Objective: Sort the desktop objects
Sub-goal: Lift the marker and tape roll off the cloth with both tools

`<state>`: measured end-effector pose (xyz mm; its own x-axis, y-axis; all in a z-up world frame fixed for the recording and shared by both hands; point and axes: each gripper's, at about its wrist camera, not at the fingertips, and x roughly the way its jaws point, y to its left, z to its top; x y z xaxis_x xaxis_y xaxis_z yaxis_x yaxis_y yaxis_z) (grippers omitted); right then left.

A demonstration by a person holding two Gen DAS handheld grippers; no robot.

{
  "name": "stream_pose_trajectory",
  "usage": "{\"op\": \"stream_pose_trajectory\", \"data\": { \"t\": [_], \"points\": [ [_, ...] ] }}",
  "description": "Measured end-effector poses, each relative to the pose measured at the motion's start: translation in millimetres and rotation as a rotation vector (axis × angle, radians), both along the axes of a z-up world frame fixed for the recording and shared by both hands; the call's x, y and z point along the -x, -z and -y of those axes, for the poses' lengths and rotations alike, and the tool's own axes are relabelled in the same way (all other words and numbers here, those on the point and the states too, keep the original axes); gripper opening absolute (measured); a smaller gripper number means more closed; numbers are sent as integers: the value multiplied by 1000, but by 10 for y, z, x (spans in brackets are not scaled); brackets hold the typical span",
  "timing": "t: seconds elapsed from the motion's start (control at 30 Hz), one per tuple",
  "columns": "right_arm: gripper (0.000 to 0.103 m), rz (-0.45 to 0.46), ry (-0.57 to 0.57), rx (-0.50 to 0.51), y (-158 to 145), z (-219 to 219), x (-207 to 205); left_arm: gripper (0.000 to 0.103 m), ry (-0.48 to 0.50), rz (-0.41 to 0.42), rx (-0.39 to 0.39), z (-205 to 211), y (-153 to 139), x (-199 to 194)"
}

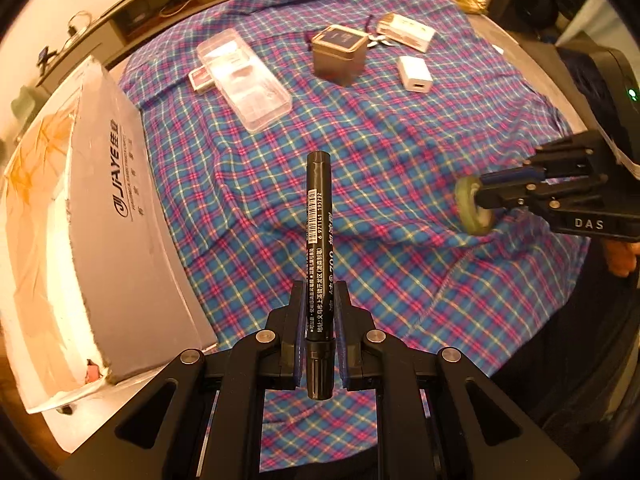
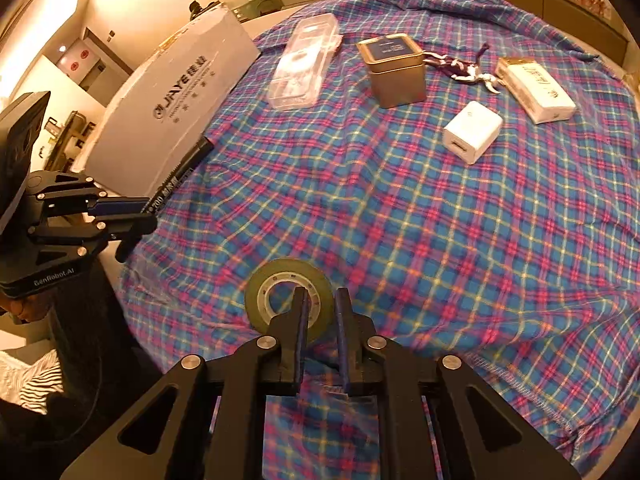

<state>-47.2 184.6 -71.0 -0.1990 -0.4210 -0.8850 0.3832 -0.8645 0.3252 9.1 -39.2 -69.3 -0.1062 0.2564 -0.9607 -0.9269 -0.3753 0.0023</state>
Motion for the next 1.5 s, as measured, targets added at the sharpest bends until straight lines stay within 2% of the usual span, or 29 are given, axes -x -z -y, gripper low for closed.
{"op": "stream_pose_trajectory", "data": {
  "t": [0.17, 0.37, 0.4, 0.5, 0.73, 0.83, 0.93, 1.0, 1.07, 1.23, 1.5],
  "points": [
    [13, -13, -24, -36, -24, 58, -32, 14, 11, -2, -15, 1, -83, -45],
    [12, -18, -18, -33, -103, 37, -60, 14, 11, 14, -21, 34, -129, -85],
    [7, -16, -22, -29, -119, 47, -67, 14, 12, 19, -20, 44, -130, -88],
    [6, -6, -32, -12, -157, 83, -73, 14, 12, 27, -14, 74, -134, -101],
    [7, -45, -66, -87, -132, 234, -89, 14, -4, 30, -18, 150, -169, -86],
    [14, -66, -69, -127, -113, 275, -92, 14, -7, 35, -15, 183, -145, -96],
    [27, -68, -72, -147, -70, 296, -92, 14, -4, 45, -9, 200, -111, -113],
    [40, -85, -78, -180, -29, 329, -109, 14, 0, 51, -9, 203, -98, -125],
    [44, -87, -88, -204, 26, 358, -112, 14, 2, 56, -12, 205, -91, -134],
    [49, -99, -101, -260, 170, 408, -94, 14, 1, 65, -12, 215, -58, -127],
    [49, -121, -123, -311, 256, 489, -68, 14, -14, 65, -3, 243, -27, -68]
  ]
}}
